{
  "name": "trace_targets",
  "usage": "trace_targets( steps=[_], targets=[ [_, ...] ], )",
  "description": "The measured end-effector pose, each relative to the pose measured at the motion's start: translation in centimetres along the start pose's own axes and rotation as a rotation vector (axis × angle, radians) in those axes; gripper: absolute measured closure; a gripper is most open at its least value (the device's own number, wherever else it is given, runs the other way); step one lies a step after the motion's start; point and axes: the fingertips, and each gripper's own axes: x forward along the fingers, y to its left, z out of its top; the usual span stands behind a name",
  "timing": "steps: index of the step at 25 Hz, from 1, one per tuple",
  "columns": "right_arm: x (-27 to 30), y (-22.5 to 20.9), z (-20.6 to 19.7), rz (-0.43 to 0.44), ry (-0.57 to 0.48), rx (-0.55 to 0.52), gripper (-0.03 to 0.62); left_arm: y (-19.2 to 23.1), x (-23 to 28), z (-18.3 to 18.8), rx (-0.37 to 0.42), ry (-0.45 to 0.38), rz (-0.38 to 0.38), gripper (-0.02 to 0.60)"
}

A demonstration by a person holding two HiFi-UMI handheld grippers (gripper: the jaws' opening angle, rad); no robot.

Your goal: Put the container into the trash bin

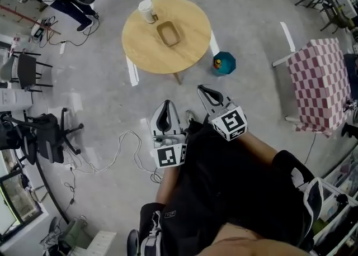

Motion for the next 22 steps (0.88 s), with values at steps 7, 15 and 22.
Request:
trace_targets(
  steps=[7, 15, 22],
  targets=[
    [3.7, -0.7, 0.0, -0.005, 0.026, -0.009, 0.568, 3.1, 1.8, -0.7, -0.025, 0.012, 0.012, 0.573],
    [9.9, -4.7, 0.0, -0.001, 0.059, -0.042, 0.568, 6.6, 6.5, -0.8, -0.014, 0.015, 0.037, 0.573],
    [17.0, -8.4, -0.3, 0.024, 0.134, -0.104, 0.568, 10.5, 12.7, -0.9, -0.019, 0.029, 0.063, 0.573]
  ],
)
